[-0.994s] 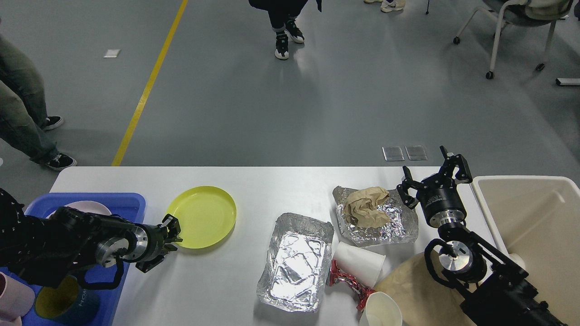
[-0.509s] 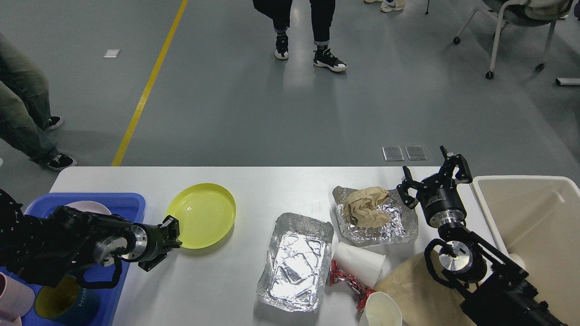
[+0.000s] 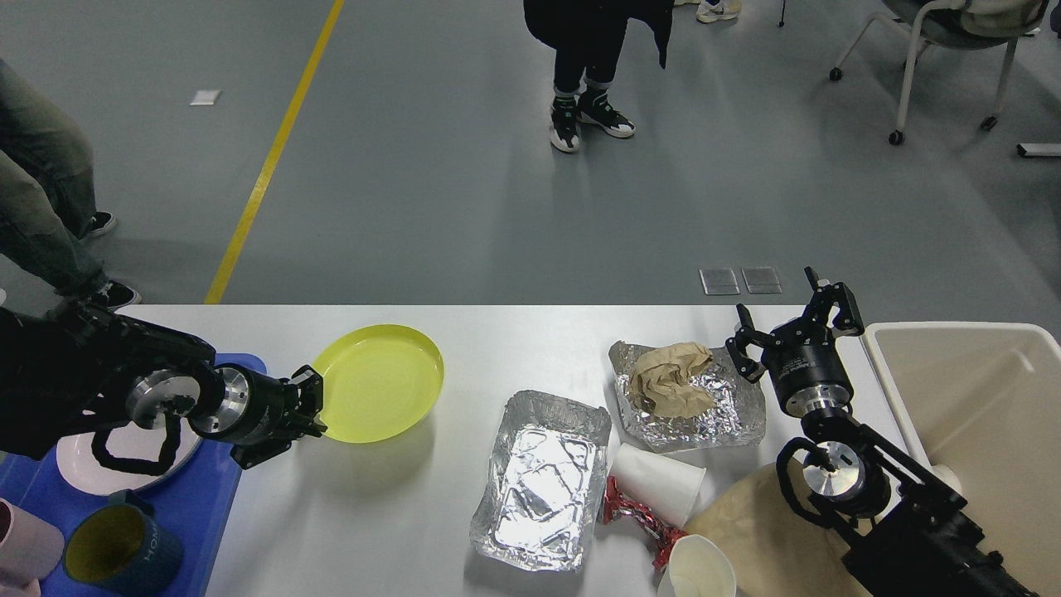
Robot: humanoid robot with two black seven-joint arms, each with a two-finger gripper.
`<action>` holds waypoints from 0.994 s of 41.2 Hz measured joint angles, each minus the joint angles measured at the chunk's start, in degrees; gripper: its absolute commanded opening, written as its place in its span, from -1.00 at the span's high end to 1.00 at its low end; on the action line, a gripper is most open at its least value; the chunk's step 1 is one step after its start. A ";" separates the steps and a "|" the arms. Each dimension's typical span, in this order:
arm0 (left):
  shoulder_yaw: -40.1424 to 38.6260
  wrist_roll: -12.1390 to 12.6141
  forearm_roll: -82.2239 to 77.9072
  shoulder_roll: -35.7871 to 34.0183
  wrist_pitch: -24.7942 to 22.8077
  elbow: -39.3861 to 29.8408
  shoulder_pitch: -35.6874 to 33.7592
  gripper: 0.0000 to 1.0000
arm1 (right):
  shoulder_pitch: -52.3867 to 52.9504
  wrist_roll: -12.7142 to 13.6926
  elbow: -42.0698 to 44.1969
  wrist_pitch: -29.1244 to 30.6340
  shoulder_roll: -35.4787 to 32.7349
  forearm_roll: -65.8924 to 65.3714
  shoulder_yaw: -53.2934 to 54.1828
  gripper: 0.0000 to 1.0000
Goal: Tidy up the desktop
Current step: 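Lift the yellow plate and set it onto the pink plate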
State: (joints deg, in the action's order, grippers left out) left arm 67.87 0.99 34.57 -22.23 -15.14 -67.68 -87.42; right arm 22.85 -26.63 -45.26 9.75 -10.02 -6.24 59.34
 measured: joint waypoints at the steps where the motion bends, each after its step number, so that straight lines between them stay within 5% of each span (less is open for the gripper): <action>1: 1.22 0.00 -0.22 -0.08 -0.45 -1.22 -1.96 1.00 | 0.00 0.00 0.00 0.00 0.00 0.00 0.00 -1.00; 14: 14.55 -0.04 -3.90 2.25 -15.00 -17.32 -33.18 1.00 | 0.00 0.00 0.00 0.00 0.00 0.00 -0.01 -1.00; 22: 15.45 -0.01 -6.57 3.99 -21.42 -22.13 -43.51 1.00 | 0.00 0.00 0.00 0.00 0.00 0.00 -0.01 -1.00; 41: 19.63 -0.72 -11.57 2.13 -26.27 -21.43 -46.78 1.00 | 0.00 0.00 0.00 0.00 0.00 0.00 -0.02 -1.00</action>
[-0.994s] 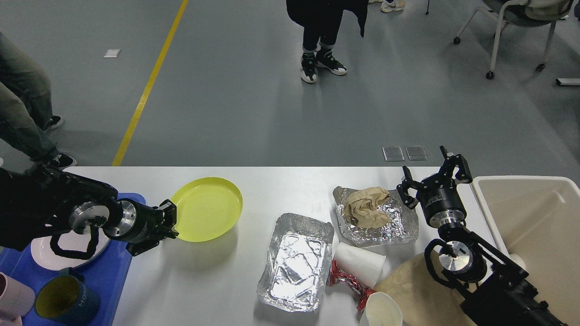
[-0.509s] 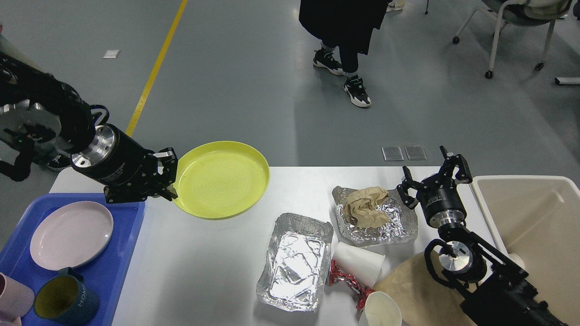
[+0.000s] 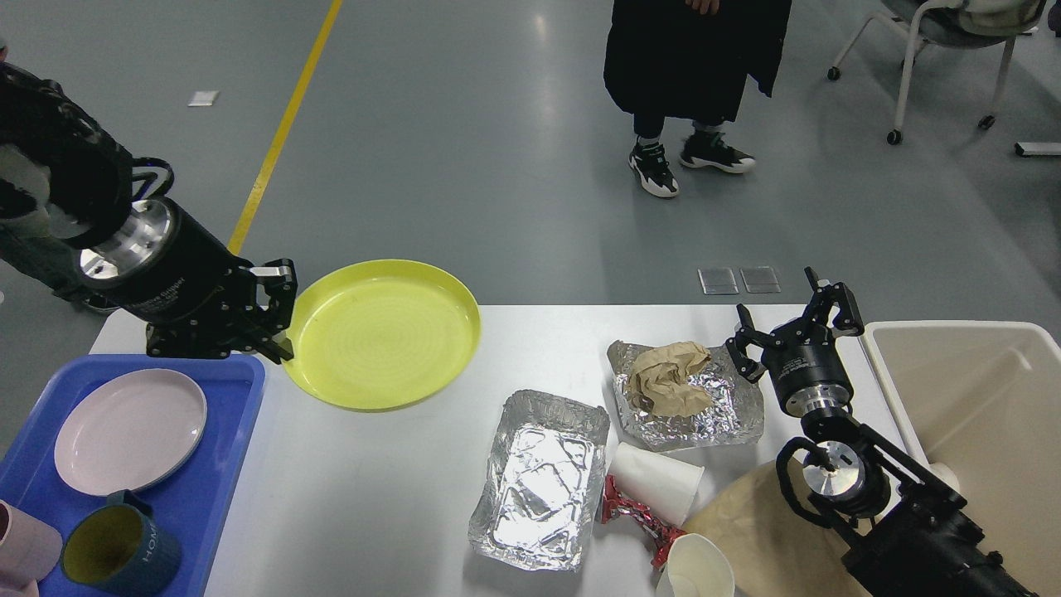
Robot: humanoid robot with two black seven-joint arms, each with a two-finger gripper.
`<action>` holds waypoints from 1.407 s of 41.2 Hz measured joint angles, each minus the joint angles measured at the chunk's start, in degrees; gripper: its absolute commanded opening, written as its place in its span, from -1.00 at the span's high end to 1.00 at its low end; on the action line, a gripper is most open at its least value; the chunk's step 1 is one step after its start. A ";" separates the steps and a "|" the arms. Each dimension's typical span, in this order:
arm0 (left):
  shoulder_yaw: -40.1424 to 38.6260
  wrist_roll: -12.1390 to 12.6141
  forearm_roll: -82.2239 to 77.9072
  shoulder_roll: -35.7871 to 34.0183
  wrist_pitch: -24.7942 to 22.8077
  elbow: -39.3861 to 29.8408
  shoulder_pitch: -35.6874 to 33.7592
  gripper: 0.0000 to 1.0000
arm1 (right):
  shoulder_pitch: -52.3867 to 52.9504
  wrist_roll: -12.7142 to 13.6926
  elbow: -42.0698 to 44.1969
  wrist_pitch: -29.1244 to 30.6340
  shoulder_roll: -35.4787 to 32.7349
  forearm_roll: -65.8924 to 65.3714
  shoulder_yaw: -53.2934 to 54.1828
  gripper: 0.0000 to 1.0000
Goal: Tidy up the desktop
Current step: 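Lift the yellow plate and set it onto the pink plate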
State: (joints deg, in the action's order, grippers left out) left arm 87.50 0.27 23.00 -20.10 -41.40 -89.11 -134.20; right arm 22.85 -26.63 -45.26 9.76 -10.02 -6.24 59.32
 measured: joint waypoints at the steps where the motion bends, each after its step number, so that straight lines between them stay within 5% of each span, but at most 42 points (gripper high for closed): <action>1: 0.33 0.00 -0.32 -0.70 -0.12 0.58 0.15 1.00 | 0.00 0.00 0.00 0.00 0.00 0.00 0.00 -1.00; 7: 2.05 0.28 -3.81 -7.60 -0.88 6.74 3.26 1.00 | 0.00 0.00 0.00 0.00 0.00 0.00 0.00 -1.00; 23: -1.70 1.22 -8.15 -22.62 -2.35 32.44 27.30 1.00 | 0.00 0.00 0.00 0.00 0.00 0.00 0.00 -1.00; 47: -28.86 3.37 -7.76 -22.91 0.59 66.12 69.85 1.00 | 0.00 0.00 0.00 0.00 0.00 0.00 0.00 -1.00; 58: -35.04 4.94 -8.12 -19.49 5.65 71.22 78.45 1.00 | 0.00 0.00 0.00 0.00 0.00 0.00 0.00 -1.00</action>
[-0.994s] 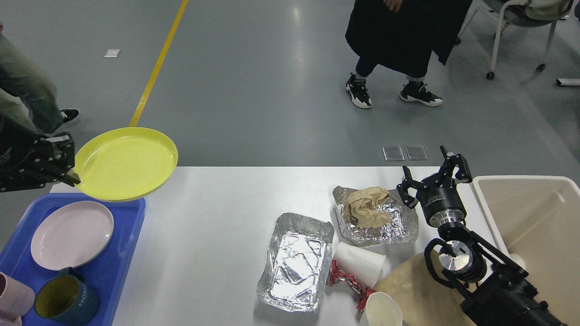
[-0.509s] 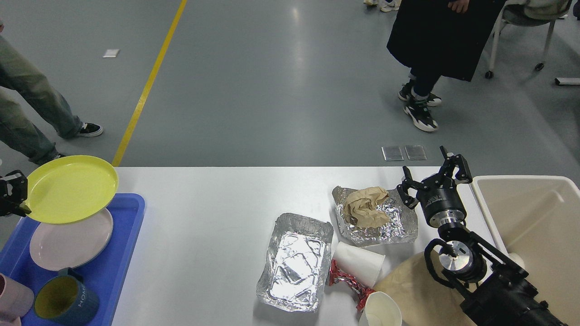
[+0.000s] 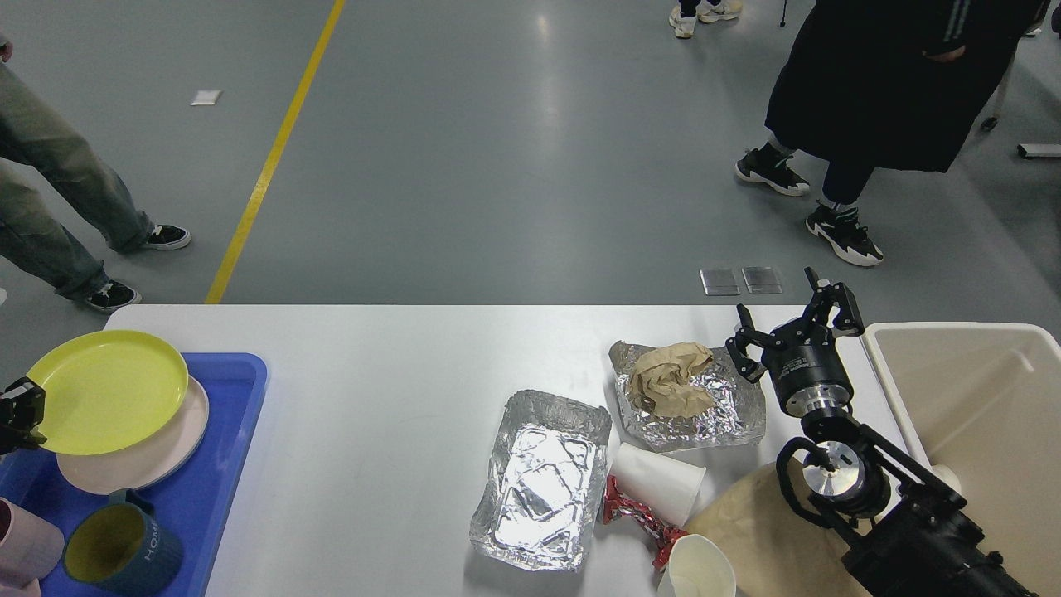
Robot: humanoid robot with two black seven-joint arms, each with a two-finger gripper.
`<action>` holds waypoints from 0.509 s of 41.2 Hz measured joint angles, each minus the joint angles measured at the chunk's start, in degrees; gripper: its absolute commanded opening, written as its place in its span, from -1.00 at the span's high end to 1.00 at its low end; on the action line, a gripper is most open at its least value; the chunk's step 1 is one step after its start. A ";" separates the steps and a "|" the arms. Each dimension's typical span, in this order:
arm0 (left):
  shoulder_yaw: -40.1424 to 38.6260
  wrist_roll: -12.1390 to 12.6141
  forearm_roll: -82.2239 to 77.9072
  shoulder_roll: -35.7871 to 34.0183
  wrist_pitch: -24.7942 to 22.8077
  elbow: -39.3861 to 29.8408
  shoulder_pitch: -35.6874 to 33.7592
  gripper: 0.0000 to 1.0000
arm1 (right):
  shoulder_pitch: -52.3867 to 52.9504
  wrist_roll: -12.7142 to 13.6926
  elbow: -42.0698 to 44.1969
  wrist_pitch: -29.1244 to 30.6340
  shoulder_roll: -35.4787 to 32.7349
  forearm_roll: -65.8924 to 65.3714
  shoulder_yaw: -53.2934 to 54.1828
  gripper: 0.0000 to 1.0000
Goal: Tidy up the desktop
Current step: 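Lift the yellow plate and set it onto the pink plate, then release the yellow plate and raise the left gripper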
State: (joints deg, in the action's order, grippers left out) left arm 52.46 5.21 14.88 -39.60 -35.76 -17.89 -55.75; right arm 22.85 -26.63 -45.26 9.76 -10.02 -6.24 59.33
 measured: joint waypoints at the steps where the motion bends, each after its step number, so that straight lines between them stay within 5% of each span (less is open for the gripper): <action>1: -0.13 0.01 -0.01 0.20 0.03 0.17 0.30 1.00 | 0.00 0.00 0.00 0.00 0.00 0.00 0.00 -1.00; 16: -0.44 0.24 -0.72 2.13 -0.09 0.56 1.45 1.00 | 0.00 0.00 0.00 0.00 0.00 0.00 0.00 -1.00; 21: -0.44 0.24 -0.73 2.15 0.12 0.50 1.52 0.74 | 0.00 0.00 0.00 0.00 0.00 0.00 0.00 -1.00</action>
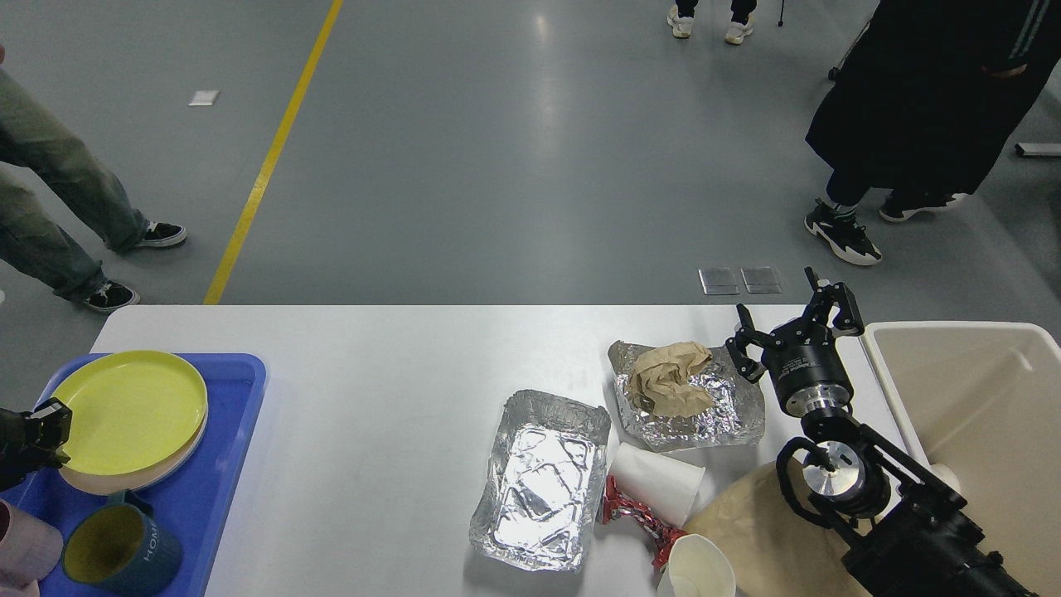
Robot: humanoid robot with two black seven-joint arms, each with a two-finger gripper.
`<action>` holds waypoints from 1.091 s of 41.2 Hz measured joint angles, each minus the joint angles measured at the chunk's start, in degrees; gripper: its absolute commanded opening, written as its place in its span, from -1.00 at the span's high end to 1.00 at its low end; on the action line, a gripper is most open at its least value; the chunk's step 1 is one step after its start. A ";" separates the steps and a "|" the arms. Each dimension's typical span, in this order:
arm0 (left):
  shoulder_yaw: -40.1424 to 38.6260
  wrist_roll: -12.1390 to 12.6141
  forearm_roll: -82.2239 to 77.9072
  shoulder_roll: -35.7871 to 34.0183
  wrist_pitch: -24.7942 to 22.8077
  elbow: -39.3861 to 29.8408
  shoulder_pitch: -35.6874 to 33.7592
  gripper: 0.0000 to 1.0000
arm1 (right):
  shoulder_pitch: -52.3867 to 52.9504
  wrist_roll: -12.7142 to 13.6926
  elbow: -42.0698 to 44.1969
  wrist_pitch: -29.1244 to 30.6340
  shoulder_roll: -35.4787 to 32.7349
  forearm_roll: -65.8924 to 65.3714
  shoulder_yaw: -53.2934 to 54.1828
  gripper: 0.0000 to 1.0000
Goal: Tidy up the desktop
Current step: 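Release the yellow plate and raise the left gripper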
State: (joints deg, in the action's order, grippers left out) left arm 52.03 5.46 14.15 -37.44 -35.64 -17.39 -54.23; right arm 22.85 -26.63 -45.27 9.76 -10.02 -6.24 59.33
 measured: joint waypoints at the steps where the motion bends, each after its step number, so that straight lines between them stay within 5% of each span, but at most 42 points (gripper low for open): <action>1: 0.00 0.01 0.00 0.01 0.15 -0.01 0.01 0.69 | 0.00 0.00 0.00 0.00 0.00 0.00 0.00 -1.00; 13: 0.03 0.08 -0.08 0.40 0.76 -0.27 0.33 -0.15 | 0.00 0.00 0.00 0.00 0.00 0.00 0.00 -1.00; 36: 0.19 -0.04 -0.09 -0.35 0.28 -0.38 -3.27 -0.84 | 0.00 0.00 0.00 0.00 0.00 0.00 0.01 -1.00; 45: 3.23 -0.12 -0.17 -0.51 -0.47 -0.94 -10.78 -0.90 | 0.00 0.00 0.00 0.00 0.00 0.00 0.01 -1.00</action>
State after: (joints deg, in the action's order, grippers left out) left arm 55.25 5.33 13.98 -37.95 -36.10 -18.33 -65.01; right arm 22.85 -26.63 -45.27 9.76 -10.02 -6.24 59.34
